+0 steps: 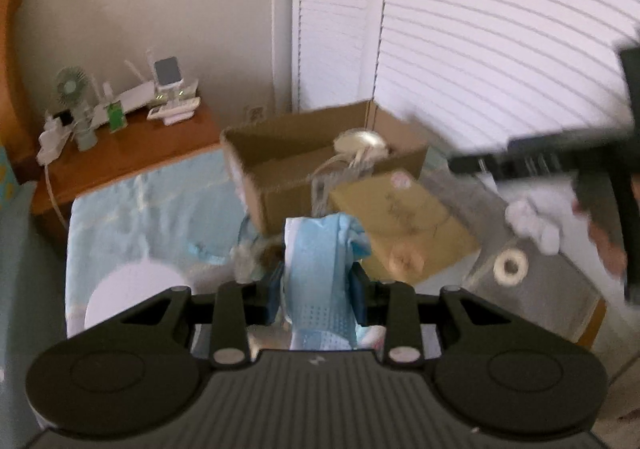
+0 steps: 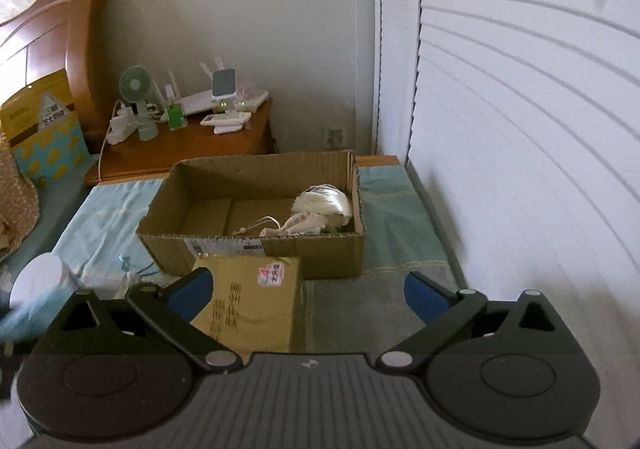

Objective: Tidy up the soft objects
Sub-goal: 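Lower the blue mask into the cardboard box and open the left tool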

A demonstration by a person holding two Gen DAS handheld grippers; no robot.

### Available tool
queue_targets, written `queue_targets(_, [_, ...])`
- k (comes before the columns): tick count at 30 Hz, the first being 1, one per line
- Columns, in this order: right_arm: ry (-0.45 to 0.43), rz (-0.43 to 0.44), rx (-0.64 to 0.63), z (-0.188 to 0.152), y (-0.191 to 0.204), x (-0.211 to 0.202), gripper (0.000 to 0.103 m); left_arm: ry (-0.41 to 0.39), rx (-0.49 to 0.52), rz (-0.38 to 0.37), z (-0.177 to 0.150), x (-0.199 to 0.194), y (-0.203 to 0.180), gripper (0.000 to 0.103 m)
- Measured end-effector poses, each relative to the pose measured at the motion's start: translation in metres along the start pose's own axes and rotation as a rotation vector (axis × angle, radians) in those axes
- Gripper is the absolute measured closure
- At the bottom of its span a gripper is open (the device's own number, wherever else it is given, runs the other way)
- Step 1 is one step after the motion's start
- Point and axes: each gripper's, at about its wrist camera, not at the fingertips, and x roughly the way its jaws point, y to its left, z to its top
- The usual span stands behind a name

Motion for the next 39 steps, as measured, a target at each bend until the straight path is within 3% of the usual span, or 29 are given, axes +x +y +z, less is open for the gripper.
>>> queue_targets(4, [-0.058,0.021,-0.038,-0.018,-0.001,-0.017,0.0,-0.037,0.02,0.026,0.032,0.016,-0.006,0.07])
queue_targets(11, [-0.064,0.059,-0.068,-0.04,-0.004,-0.03,0.0,-0.052,0.008,0.042,0.09,0.074,-0.011,0.07])
queue_targets(22, [-0.081,0.079,-0.058,-0.046,-0.014,-0.04,0.0,0.007,0.005,0.09,0.125,0.155,-0.019,0.07])
queue_targets(24, [-0.075,0.075,-0.046,-0.047,-0.017,-0.038,0.0,0.01,0.003,0.092,0.127,0.167,-0.019,0.063])
queue_targets(26, [-0.065,0.072,-0.034,-0.048,-0.02,-0.036,0.0,0.018,-0.002,0.103,0.126,0.177,-0.019,0.025])
queue_targets(27, [-0.06,0.07,-0.028,-0.049,-0.022,-0.035,0.0,0.011,0.003,0.115,0.126,0.179,-0.019,0.021])
queue_targets(31, [-0.048,0.059,-0.025,-0.051,-0.023,-0.035,0.0,0.029,0.011,0.126,0.122,0.176,-0.018,0.021])
queue_targets(39, [-0.031,0.066,-0.025,-0.052,-0.022,-0.04,0.0,-0.013,0.036,0.1,0.109,0.122,-0.02,0.013])
